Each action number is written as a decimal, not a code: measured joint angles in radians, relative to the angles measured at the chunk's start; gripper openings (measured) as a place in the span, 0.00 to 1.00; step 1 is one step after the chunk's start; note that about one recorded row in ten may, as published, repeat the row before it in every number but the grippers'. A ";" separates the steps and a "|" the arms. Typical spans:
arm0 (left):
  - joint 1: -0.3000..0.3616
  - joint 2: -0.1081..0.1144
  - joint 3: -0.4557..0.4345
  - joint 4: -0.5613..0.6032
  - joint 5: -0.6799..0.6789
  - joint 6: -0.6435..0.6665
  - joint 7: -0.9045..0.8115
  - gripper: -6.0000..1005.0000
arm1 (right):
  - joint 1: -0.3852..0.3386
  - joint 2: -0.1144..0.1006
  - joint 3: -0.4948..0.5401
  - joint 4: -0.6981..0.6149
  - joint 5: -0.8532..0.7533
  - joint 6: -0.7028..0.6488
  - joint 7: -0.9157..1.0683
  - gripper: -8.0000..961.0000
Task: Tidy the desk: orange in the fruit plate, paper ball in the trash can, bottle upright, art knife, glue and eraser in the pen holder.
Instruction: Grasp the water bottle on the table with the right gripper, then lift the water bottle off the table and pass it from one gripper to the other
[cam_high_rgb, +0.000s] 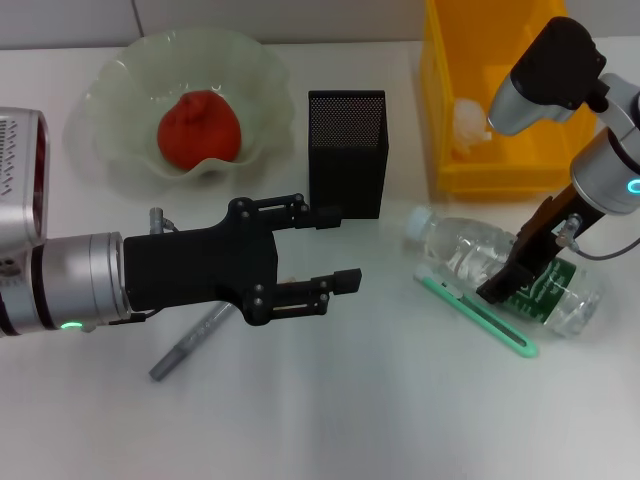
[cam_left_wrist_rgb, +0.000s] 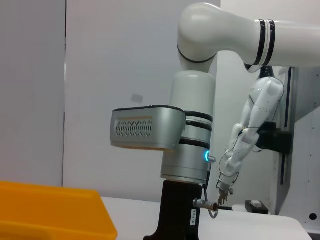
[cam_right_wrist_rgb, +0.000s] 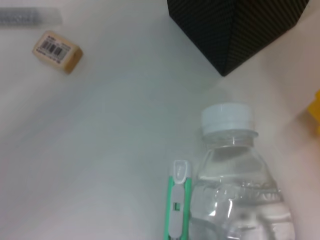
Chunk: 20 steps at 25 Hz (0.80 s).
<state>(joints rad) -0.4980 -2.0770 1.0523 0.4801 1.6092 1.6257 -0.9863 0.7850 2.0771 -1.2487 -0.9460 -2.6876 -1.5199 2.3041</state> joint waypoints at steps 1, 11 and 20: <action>0.000 0.000 0.000 0.000 0.000 -0.001 0.000 0.59 | 0.001 0.000 0.000 0.003 0.000 0.000 0.000 0.71; 0.003 0.000 -0.001 0.000 0.000 -0.001 0.000 0.59 | -0.009 0.001 0.008 -0.012 0.000 0.000 -0.028 0.71; 0.002 0.000 -0.004 0.000 0.000 -0.002 0.002 0.58 | -0.009 0.001 0.000 -0.013 -0.001 0.002 -0.028 0.71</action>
<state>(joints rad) -0.4959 -2.0770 1.0480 0.4801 1.6091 1.6239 -0.9842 0.7763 2.0786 -1.2485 -0.9589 -2.6889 -1.5182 2.2759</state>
